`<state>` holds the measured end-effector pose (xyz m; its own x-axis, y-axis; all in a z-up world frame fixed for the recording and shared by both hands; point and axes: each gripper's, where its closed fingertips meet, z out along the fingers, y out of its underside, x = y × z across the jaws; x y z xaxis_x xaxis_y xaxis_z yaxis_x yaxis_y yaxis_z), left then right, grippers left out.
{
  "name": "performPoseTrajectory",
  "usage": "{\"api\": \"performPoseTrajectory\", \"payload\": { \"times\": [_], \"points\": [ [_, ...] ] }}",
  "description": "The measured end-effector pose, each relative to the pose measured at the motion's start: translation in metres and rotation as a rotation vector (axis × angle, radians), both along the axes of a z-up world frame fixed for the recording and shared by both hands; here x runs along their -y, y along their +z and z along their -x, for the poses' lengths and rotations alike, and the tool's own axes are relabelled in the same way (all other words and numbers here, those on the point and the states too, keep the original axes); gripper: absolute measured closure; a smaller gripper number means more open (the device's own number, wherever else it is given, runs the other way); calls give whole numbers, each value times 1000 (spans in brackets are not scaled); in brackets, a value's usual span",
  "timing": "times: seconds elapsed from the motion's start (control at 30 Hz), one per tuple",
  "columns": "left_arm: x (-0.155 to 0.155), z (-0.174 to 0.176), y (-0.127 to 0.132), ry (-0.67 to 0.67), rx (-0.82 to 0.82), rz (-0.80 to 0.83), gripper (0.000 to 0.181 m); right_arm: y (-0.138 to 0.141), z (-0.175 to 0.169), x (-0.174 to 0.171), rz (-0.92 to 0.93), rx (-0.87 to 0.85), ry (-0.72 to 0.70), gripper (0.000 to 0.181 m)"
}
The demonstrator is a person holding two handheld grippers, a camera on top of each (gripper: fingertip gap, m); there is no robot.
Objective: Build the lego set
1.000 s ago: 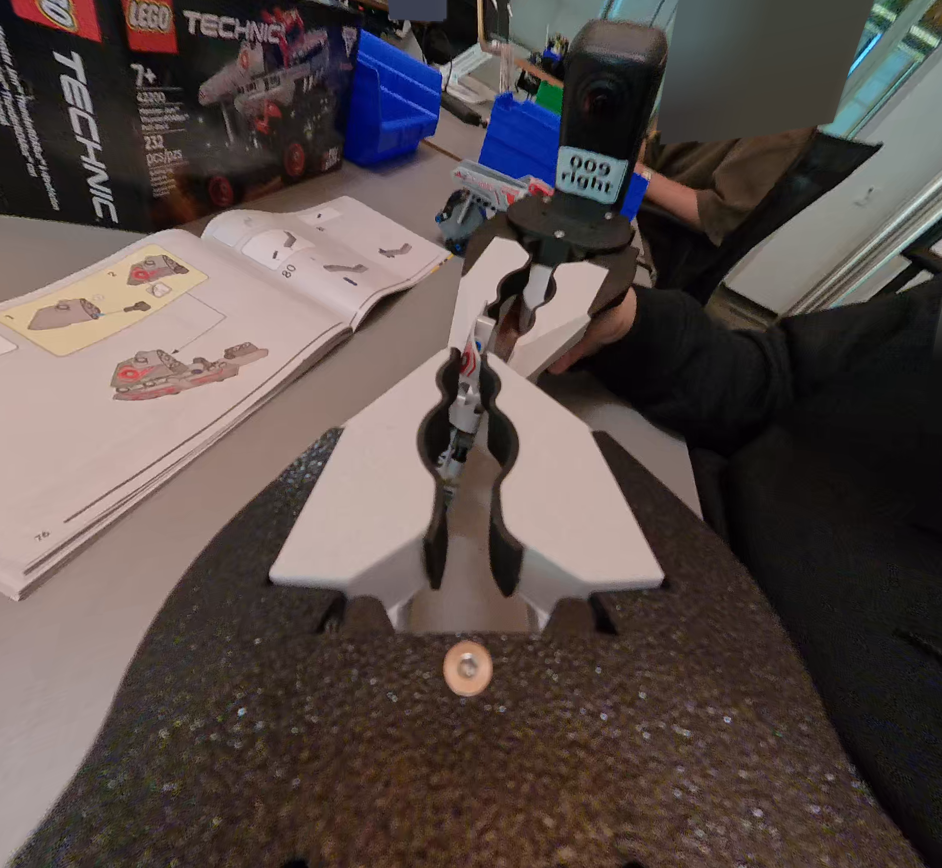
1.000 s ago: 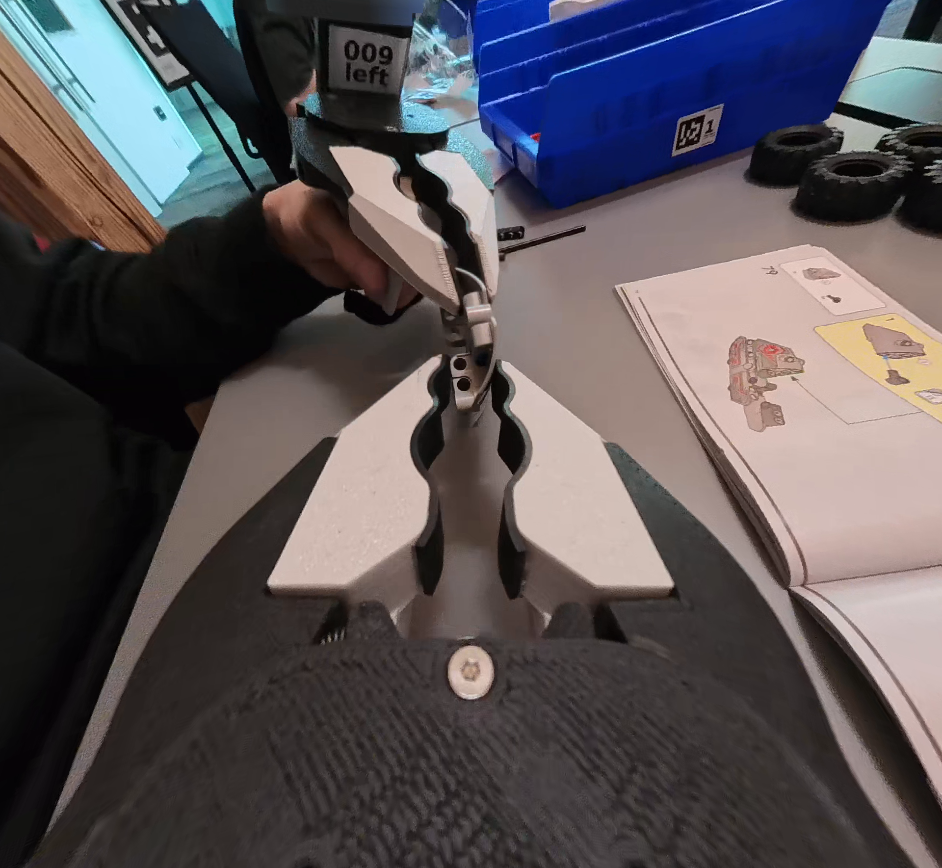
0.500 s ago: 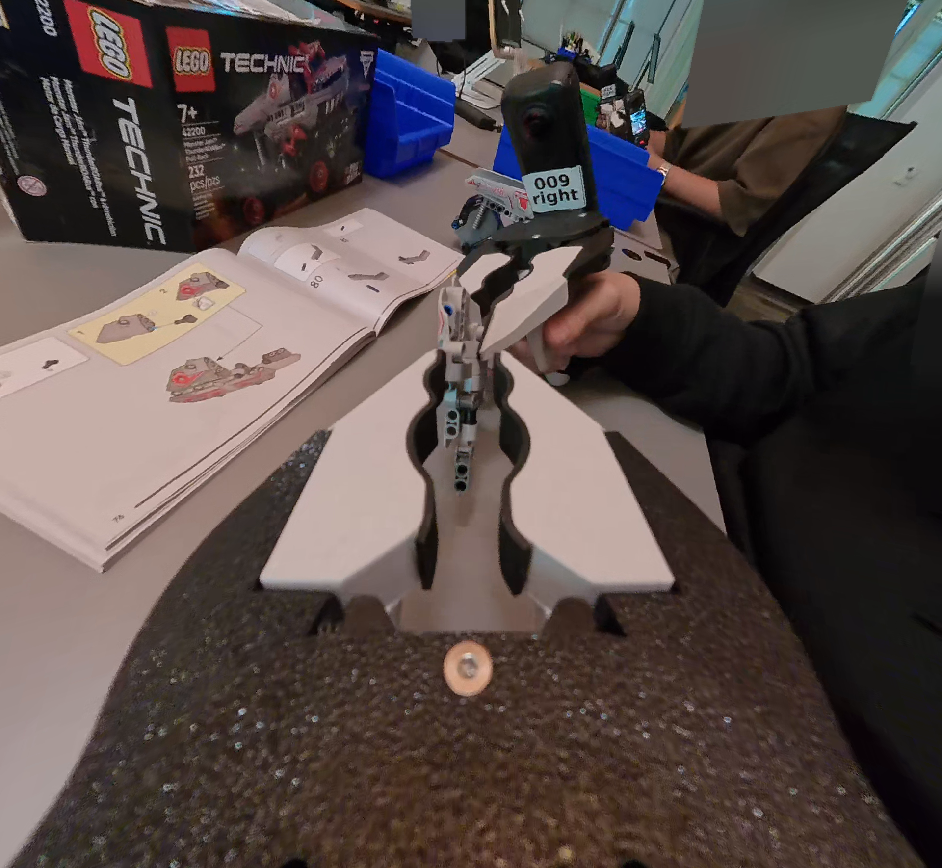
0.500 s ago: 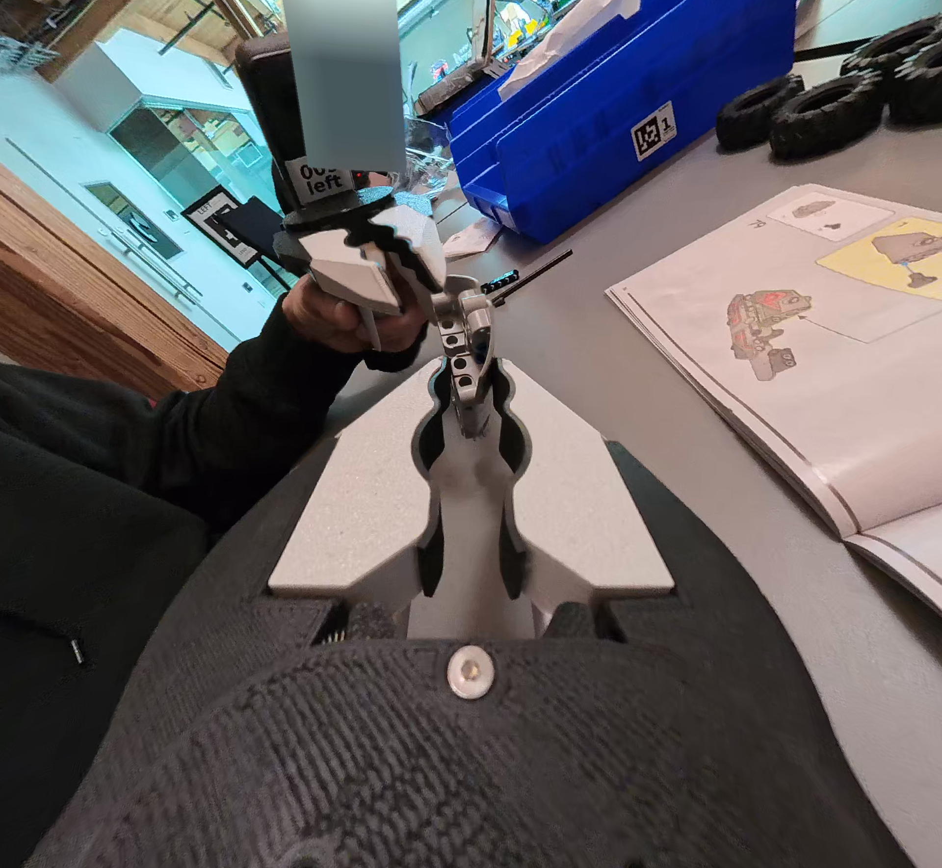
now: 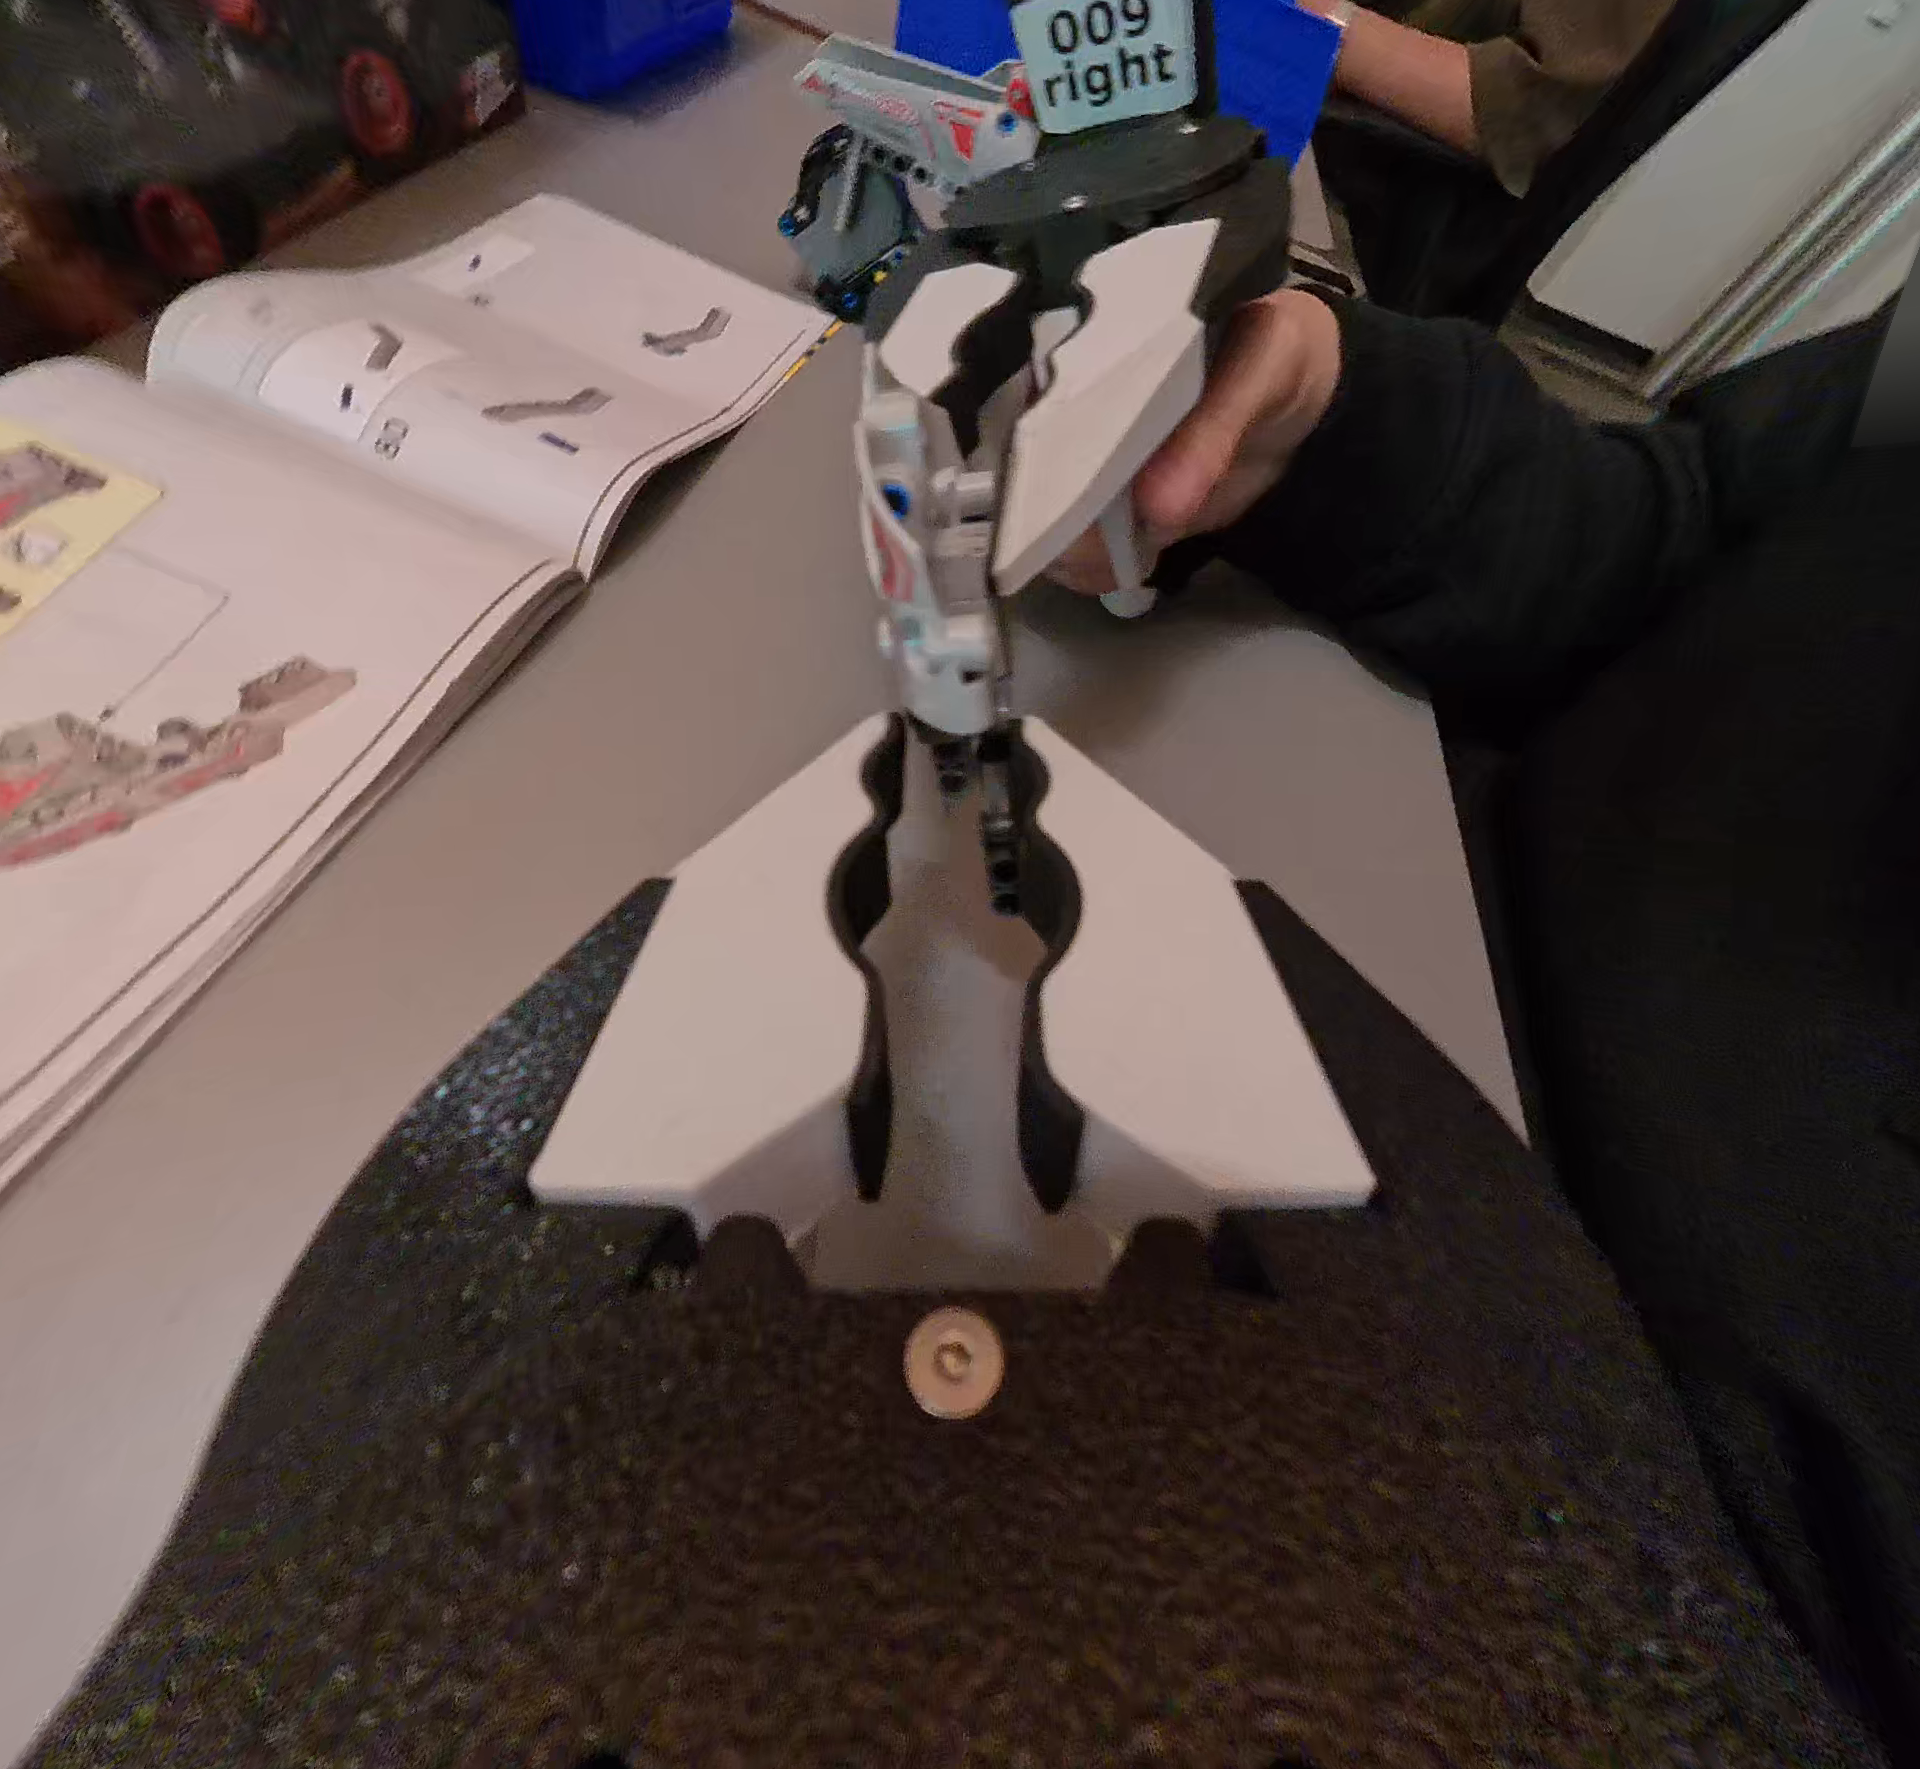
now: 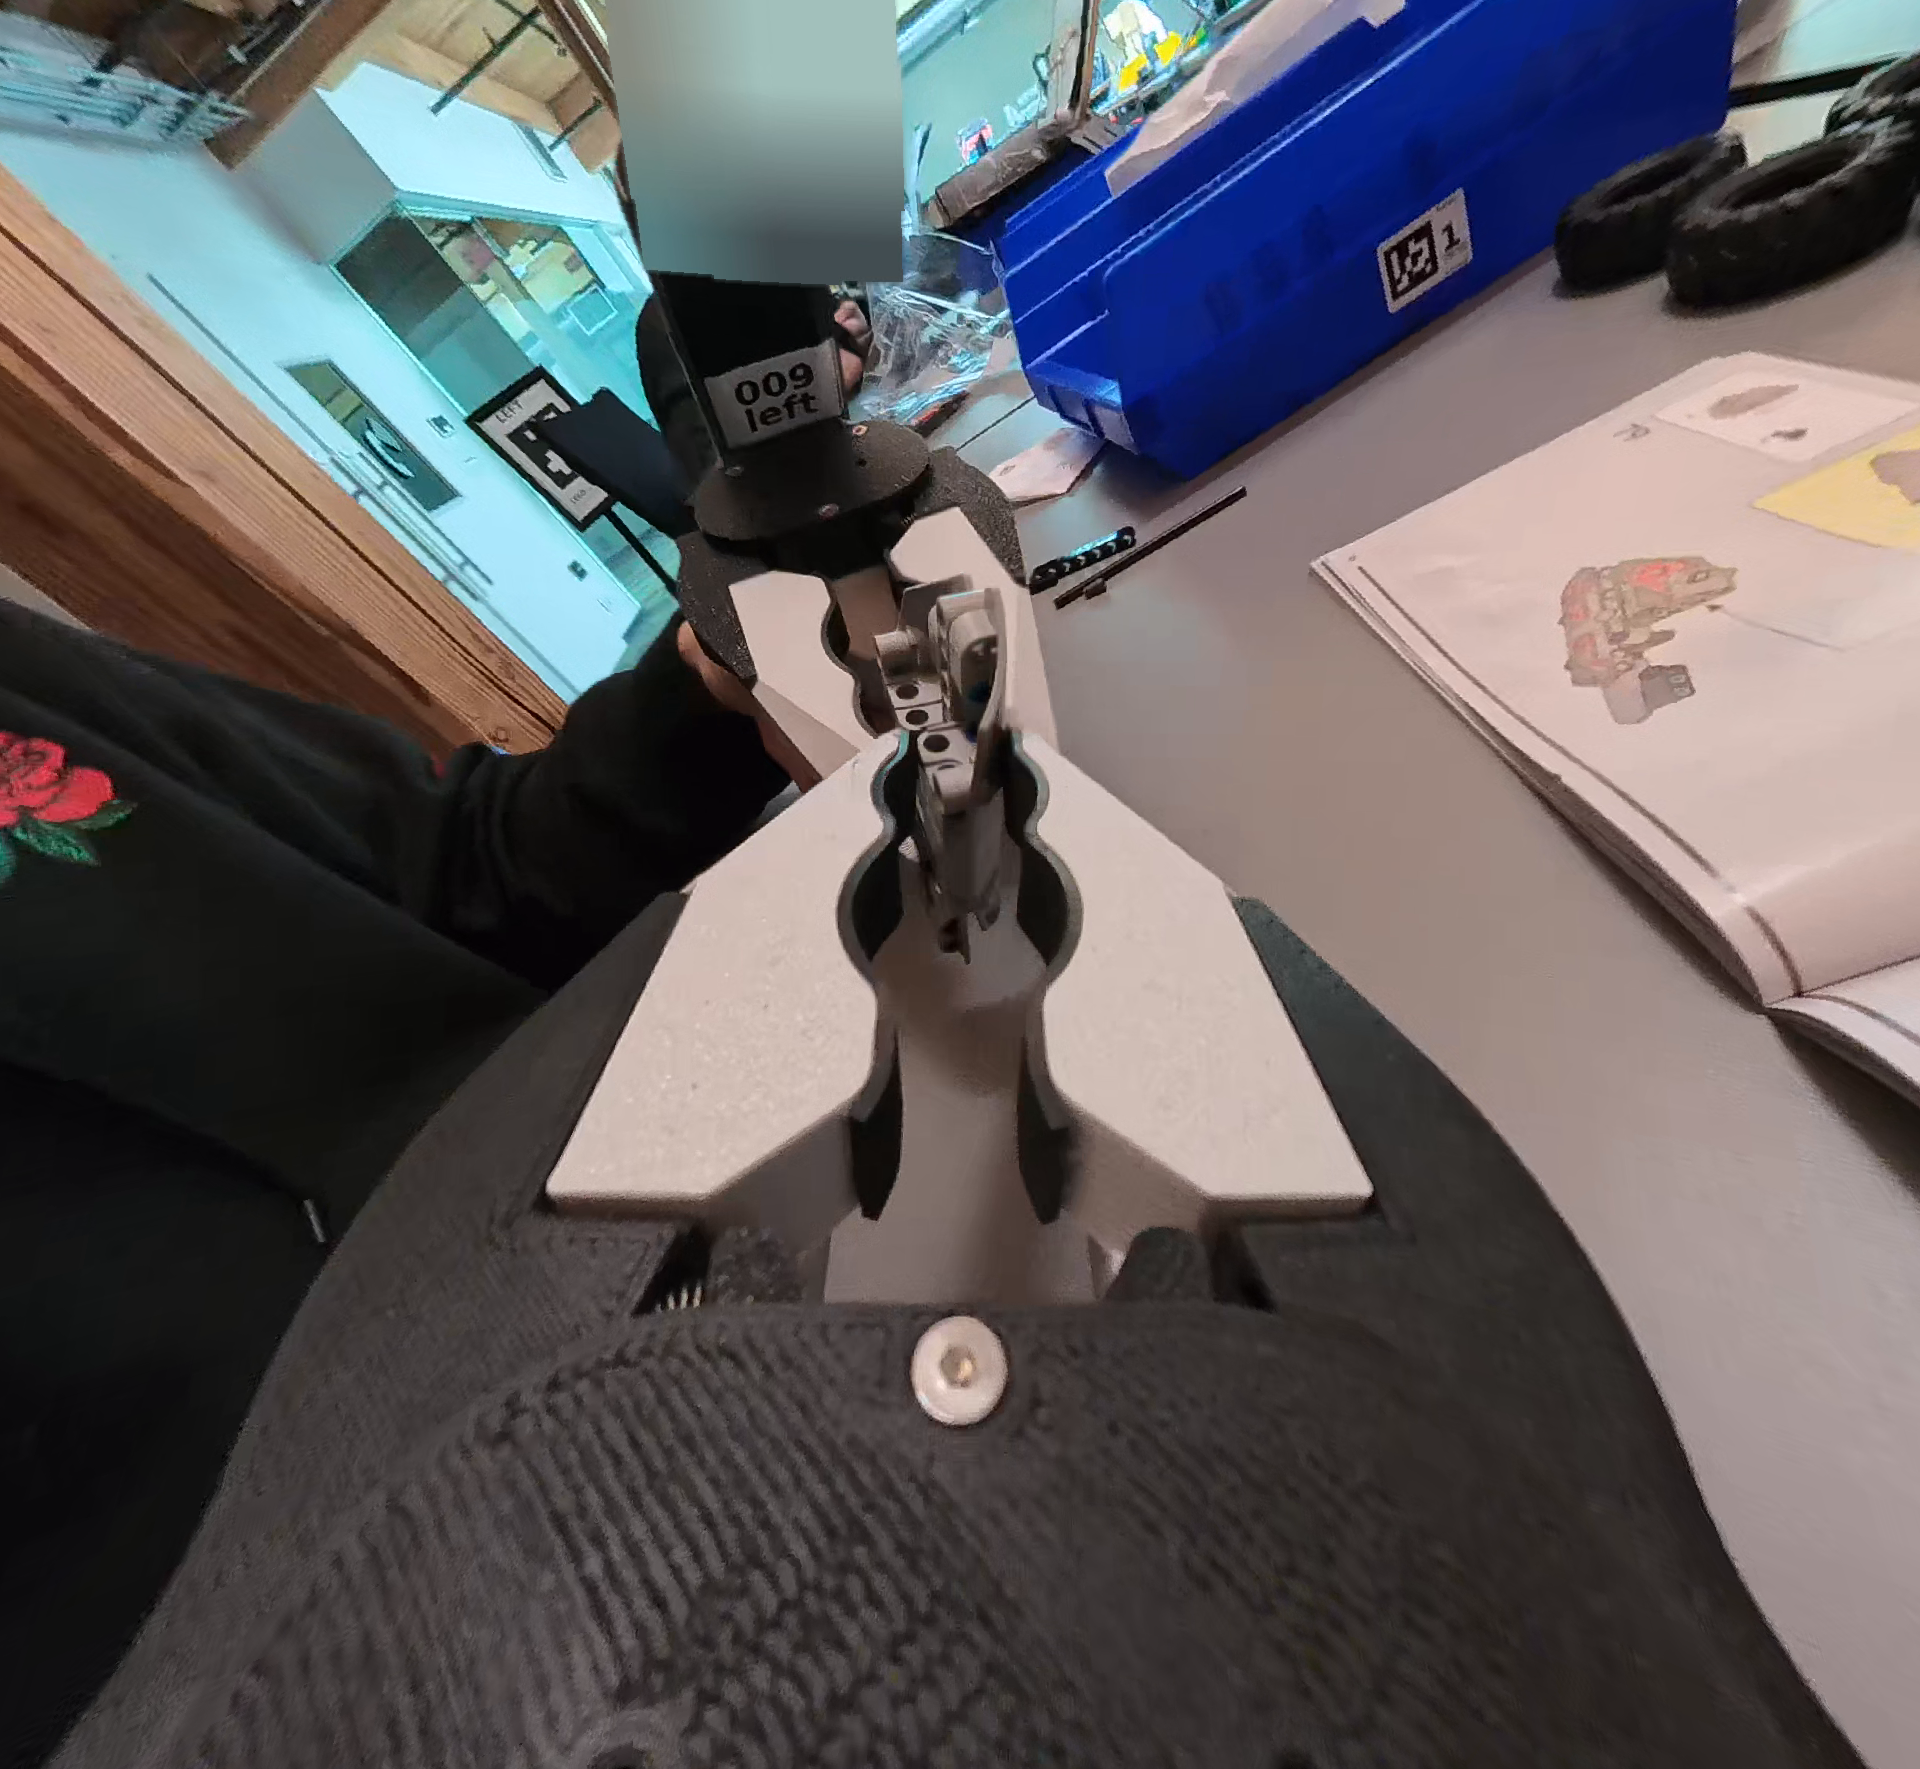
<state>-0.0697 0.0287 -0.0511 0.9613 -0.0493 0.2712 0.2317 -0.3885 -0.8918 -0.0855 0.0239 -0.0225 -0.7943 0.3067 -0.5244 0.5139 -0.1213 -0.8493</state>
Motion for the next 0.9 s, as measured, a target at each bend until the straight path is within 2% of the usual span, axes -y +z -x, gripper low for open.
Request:
{"api": "performPoseTrajectory", "payload": {
  "times": [0.17,0.27,0.33,0.47,0.57,0.67,0.73,0.77,0.83,0.9],
  "points": [
    [-5,-4,-4,-30,-200,40,168,2,-11,-9,-72,-62,44,166],
    [-2,-1,-22,-67,-409,151,168,1,-10,-19,-168,-137,25,149],
    [-1,5,-30,-65,-519,211,168,-2,-13,-23,-250,-207,37,154],
    [0,5,-41,-91,-580,281,168,-18,-16,-22,-432,-316,65,160],
    [-1,2,-40,-105,-554,264,168,-28,-12,-22,-496,-346,58,181],
    [-1,0,-36,-99,-474,231,168,-39,-10,-25,-510,-265,70,181],
    [1,6,-39,-63,-424,251,168,-36,-9,-26,-481,-275,65,181],
    [2,7,-39,-54,-400,249,168,-32,-11,-26,-459,-284,72,180],
    [4,10,-39,-22,-343,256,168,-23,-18,-28,-426,-301,102,154],
    [6,13,-40,27,-216,280,169,-24,-17,-29,-463,-335,97,151]
  ]
}}
